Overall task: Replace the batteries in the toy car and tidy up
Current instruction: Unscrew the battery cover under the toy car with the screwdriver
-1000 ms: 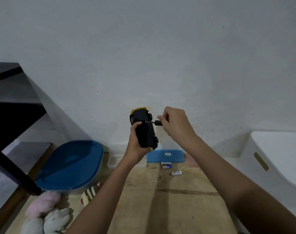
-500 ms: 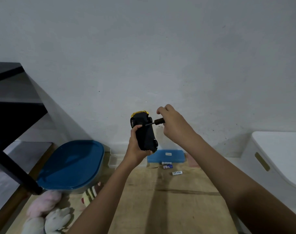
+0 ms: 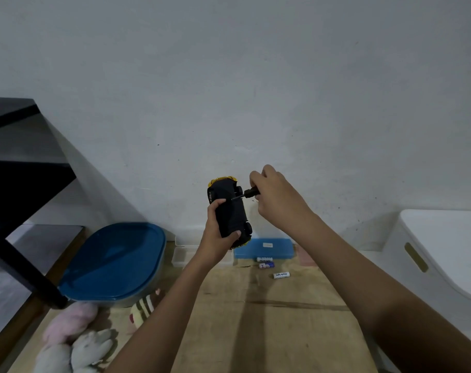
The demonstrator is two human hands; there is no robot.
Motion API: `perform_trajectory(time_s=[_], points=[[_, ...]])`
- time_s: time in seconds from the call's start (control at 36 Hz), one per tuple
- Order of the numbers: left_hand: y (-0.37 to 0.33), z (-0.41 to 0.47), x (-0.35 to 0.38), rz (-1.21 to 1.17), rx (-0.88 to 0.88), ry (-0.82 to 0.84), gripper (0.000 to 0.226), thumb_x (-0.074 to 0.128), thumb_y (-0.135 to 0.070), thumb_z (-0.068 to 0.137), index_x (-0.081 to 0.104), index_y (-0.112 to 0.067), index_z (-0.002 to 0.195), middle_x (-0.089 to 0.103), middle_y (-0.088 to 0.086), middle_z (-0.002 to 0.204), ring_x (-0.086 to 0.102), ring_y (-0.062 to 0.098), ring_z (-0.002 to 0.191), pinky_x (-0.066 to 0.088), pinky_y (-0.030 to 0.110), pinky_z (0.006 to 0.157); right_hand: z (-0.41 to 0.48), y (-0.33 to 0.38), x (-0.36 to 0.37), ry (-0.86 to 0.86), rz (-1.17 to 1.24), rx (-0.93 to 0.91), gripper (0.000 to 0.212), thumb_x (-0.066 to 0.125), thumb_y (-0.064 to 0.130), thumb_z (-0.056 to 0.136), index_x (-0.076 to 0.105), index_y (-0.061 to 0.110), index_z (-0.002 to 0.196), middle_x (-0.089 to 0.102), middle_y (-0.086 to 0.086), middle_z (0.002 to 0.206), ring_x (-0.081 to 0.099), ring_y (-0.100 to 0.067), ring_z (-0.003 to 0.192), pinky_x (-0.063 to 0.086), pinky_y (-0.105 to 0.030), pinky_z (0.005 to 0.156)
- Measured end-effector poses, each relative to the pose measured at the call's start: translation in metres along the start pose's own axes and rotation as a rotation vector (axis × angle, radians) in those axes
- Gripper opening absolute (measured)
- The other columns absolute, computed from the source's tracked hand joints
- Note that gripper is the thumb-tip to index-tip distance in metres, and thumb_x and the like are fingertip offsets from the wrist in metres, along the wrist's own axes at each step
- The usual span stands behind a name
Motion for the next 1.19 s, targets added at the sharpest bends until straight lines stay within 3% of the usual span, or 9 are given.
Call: perform_trajectory(time_s=[0.14, 0.42, 0.5, 0.58, 0.72, 0.81, 0.89, 0.97, 1.19], points=[[-0.002, 0.000, 0.000, 0.008, 0.001, 0.016, 0.072, 0.058, 0.013, 0.081, 0.025, -0.032, 0.126, 0.043, -0.006, 0.120, 0.055, 0.008, 0.105, 0.055, 0.021, 0.080, 0.000, -0.001, 0.000, 0.015, 0.033, 0.002, 0.022, 0.049, -0.007, 0.082, 0.048, 0.008, 0.099, 0.045, -0.010, 0.093, 0.042, -0.023, 0.084, 0.045, -0.036, 0.062], [-0.003, -0.003, 0.003, 0.038, -0.021, 0.048, 0.072, 0.058, 0.014, 0.081, 0.023, -0.029, 0.128, 0.043, -0.017, 0.113, 0.057, 0.004, 0.097, 0.054, 0.016, 0.072, 0.000, 0.002, -0.003, -0.020, -0.001, -0.051, 0.028, 0.049, -0.010, 0.080, 0.048, 0.009, 0.100, 0.038, -0.004, 0.091, 0.033, -0.018, 0.083, 0.044, -0.034, 0.059], [-0.003, -0.002, 0.002, 0.042, -0.027, 0.015, 0.073, 0.059, 0.014, 0.081, 0.023, -0.028, 0.129, 0.042, -0.020, 0.112, 0.056, 0.003, 0.097, 0.056, 0.020, 0.074, 0.000, 0.001, -0.001, 0.034, -0.015, -0.043, 0.017, 0.051, 0.011, 0.091, 0.045, 0.009, 0.107, 0.043, -0.007, 0.095, 0.030, -0.016, 0.086, 0.040, -0.030, 0.063], [-0.003, -0.001, 0.000, 0.044, -0.011, 0.001, 0.074, 0.060, 0.013, 0.080, 0.023, -0.030, 0.128, 0.043, -0.018, 0.114, 0.057, 0.004, 0.098, 0.056, 0.021, 0.075, -0.001, 0.000, 0.001, 0.079, 0.002, -0.018, 0.022, 0.040, 0.028, 0.098, 0.048, 0.008, 0.102, 0.040, -0.004, 0.088, 0.034, -0.017, 0.084, 0.032, -0.028, 0.064], [-0.001, -0.001, -0.001, 0.051, -0.023, -0.003, 0.074, 0.059, 0.014, 0.079, 0.025, -0.033, 0.125, 0.046, -0.009, 0.113, 0.058, 0.008, 0.097, 0.057, 0.025, 0.073, -0.002, 0.002, -0.001, 0.008, 0.024, -0.058, 0.011, 0.047, 0.005, 0.092, 0.053, 0.008, 0.101, 0.048, -0.008, 0.094, 0.041, -0.021, 0.081, 0.045, -0.035, 0.063], [-0.001, -0.002, 0.001, 0.066, -0.018, 0.003, 0.074, 0.060, 0.014, 0.078, 0.025, -0.032, 0.124, 0.046, -0.010, 0.112, 0.058, 0.007, 0.096, 0.056, 0.020, 0.071, -0.005, 0.007, -0.003, -0.044, 0.080, -0.080, 0.026, 0.050, -0.009, 0.081, 0.056, 0.010, 0.098, 0.047, -0.008, 0.100, 0.042, -0.023, 0.086, 0.049, -0.038, 0.066], [-0.001, -0.003, 0.002, 0.065, -0.006, 0.010, 0.073, 0.060, 0.014, 0.079, 0.025, -0.031, 0.124, 0.044, -0.013, 0.112, 0.057, 0.007, 0.098, 0.056, 0.018, 0.074, -0.007, 0.013, -0.004, -0.067, 0.092, -0.098, 0.017, 0.049, 0.006, 0.090, 0.057, 0.007, 0.105, 0.045, -0.009, 0.103, 0.041, -0.022, 0.090, 0.043, -0.031, 0.067], [0.002, -0.004, 0.001, 0.072, -0.011, 0.018, 0.073, 0.059, 0.014, 0.079, 0.025, -0.033, 0.123, 0.044, -0.012, 0.113, 0.056, 0.007, 0.100, 0.057, 0.027, 0.079, -0.006, 0.013, -0.002, -0.073, 0.087, -0.085, 0.024, 0.043, 0.018, 0.097, 0.061, 0.004, 0.104, 0.049, -0.011, 0.097, 0.044, -0.022, 0.087, 0.045, -0.033, 0.067], [0.003, -0.003, 0.001, 0.035, -0.007, 0.005, 0.074, 0.059, 0.012, 0.080, 0.027, -0.038, 0.125, 0.044, -0.007, 0.118, 0.056, 0.013, 0.105, 0.056, 0.034, 0.083, -0.006, 0.011, -0.013, -0.157, 0.176, -0.153, 0.022, 0.053, 0.001, 0.088, 0.071, 0.010, 0.096, 0.062, -0.004, 0.097, 0.041, -0.017, 0.087, 0.047, -0.032, 0.071]])
Point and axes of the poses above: each hand's wrist, its own z-axis towards the middle knuckle, its own x-axis out of the palm, y = z × x, the point moved 7 cm from there along z, towards the middle knuckle
